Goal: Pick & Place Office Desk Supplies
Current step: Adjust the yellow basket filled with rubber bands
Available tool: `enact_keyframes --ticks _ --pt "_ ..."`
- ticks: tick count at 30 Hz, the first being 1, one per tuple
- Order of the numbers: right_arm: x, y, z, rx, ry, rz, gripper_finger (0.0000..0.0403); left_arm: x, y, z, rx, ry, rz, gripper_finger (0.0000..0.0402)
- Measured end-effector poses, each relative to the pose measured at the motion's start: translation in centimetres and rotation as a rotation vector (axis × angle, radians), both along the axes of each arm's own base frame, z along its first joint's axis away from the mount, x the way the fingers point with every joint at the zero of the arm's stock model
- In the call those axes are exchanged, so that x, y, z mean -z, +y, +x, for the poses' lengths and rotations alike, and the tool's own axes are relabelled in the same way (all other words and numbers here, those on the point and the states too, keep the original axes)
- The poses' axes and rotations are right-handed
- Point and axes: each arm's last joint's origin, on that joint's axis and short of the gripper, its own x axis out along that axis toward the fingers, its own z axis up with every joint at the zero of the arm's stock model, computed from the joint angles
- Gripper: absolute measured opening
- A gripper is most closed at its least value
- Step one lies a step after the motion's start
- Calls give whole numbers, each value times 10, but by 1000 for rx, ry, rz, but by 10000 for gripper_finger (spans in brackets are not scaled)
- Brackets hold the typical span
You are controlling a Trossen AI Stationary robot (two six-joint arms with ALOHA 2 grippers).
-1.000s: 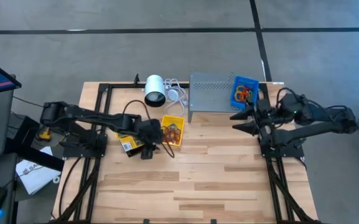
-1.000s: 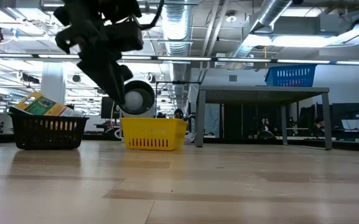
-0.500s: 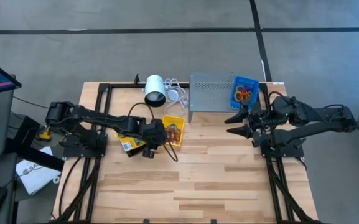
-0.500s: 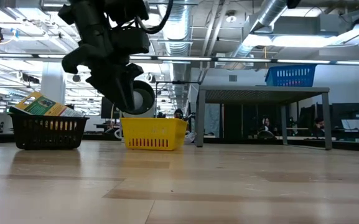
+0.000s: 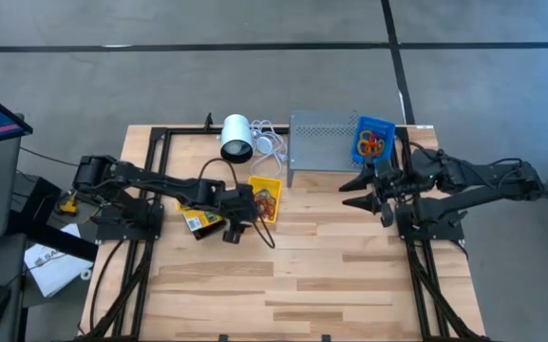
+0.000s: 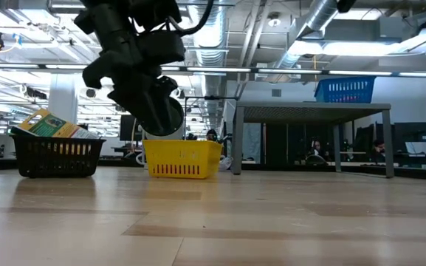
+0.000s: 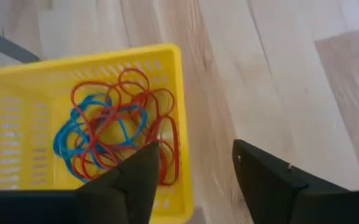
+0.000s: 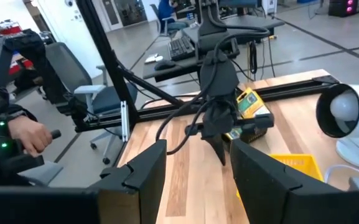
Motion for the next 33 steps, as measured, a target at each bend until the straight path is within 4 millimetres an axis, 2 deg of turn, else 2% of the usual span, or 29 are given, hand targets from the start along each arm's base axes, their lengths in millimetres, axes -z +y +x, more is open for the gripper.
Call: enact_keyframes --ticks 5,9,18,23,33 --pt "0 4 0 -30 0 2 173 3 0 6 -16 -26 13 235" --pt "0 7 -1 -49 0 2 173 12 0 11 -21 -18 18 248" --pt "1 11 1 -67 9 1 173 33 0 21 -24 56 27 251" --pt "2 11 1 -67 15 0 173 37 1 27 -26 63 27 251" --pt "2 11 1 -67 17 0 173 39 1 28 -45 67 18 248"
